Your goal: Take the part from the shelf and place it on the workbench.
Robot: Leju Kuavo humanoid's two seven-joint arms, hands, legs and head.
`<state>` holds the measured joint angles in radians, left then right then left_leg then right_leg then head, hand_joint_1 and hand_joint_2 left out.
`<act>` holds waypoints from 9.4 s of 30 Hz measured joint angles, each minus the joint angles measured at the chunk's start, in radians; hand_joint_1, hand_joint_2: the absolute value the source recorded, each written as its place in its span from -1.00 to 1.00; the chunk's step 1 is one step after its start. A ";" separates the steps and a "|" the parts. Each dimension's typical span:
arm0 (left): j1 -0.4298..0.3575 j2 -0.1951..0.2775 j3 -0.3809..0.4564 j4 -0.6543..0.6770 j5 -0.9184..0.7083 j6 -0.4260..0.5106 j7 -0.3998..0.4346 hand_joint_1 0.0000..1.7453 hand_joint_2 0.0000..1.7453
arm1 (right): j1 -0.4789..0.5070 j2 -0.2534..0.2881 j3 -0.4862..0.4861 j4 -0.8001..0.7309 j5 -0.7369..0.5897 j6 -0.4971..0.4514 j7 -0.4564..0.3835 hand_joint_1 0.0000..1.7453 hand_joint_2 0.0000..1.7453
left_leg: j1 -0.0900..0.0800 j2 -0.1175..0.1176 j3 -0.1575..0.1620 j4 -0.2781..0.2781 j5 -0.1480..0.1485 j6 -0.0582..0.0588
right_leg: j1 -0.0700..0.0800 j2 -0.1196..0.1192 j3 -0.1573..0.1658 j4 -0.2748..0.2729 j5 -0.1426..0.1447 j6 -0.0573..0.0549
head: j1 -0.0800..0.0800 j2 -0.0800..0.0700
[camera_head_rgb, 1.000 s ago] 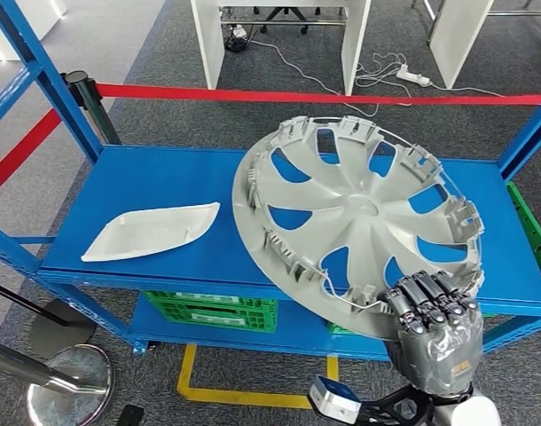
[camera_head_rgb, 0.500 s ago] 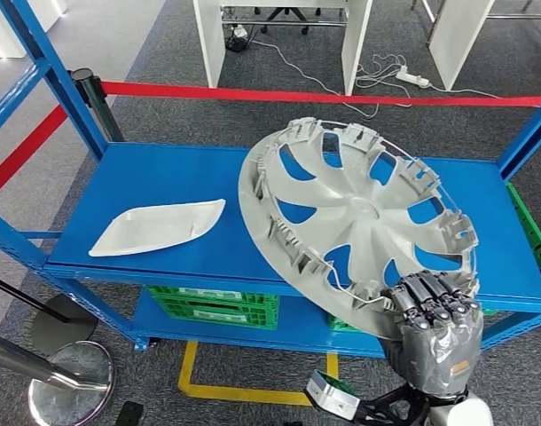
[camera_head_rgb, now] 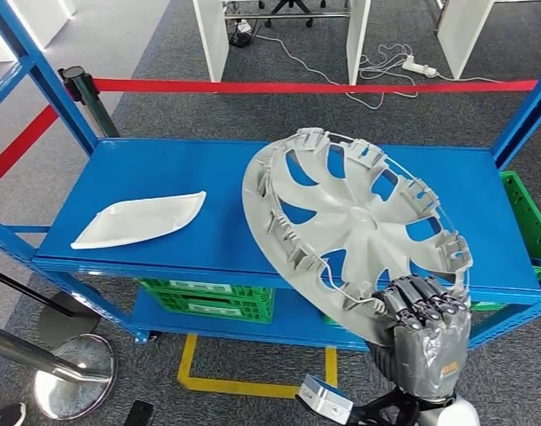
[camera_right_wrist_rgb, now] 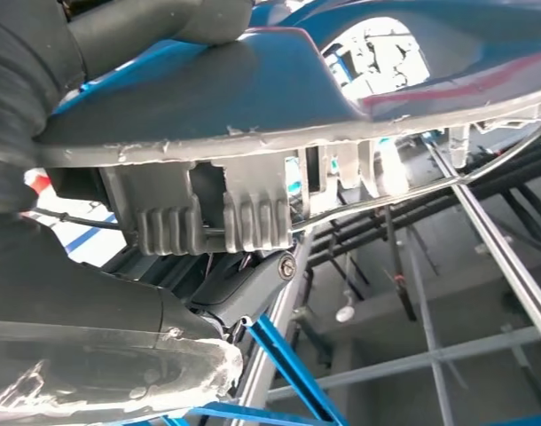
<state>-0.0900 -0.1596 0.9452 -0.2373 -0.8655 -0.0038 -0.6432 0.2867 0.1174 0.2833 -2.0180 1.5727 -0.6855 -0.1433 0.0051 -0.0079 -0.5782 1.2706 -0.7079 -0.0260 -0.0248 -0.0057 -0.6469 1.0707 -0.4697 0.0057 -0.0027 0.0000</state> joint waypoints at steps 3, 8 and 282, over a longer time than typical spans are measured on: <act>-0.004 0.001 -0.002 0.000 -0.018 0.006 0.001 -1.00 1.00 | 0.003 -0.015 0.039 0.007 0.000 0.000 0.070 1.00 1.00 | -0.008 0.001 0.091 -0.170 0.094 0.026 | 0.008 0.000 -0.012 -0.001 0.017 0.000 | 0.001 0.000; -0.016 -0.003 -0.011 0.000 -0.052 0.012 0.004 -1.00 1.00 | 0.010 -0.047 0.101 0.008 0.000 0.000 0.130 1.00 1.00 | -0.024 0.005 0.121 -0.284 0.156 0.046 | 0.002 -0.003 -0.020 -0.026 0.061 0.026 | -0.001 0.000; -0.049 -0.048 -0.229 -0.003 -0.128 0.128 0.093 -1.00 1.00 | 0.274 0.223 -0.404 -0.482 0.000 -0.003 -0.186 1.00 1.00 | 0.000 -0.082 0.048 -0.279 0.218 0.031 | 0.012 0.102 0.077 -0.075 0.002 0.009 | 0.020 0.000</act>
<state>-0.1387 -0.2074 0.7164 -0.2399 -0.9934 0.1247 -0.5505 0.5610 0.3405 -0.1206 -2.5002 1.5728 -0.6887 -0.3298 0.0047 -0.0900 -0.5298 0.9917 -0.4899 0.0047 -0.0125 0.0958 -0.5698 0.9954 -0.4677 0.0151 0.0174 0.0000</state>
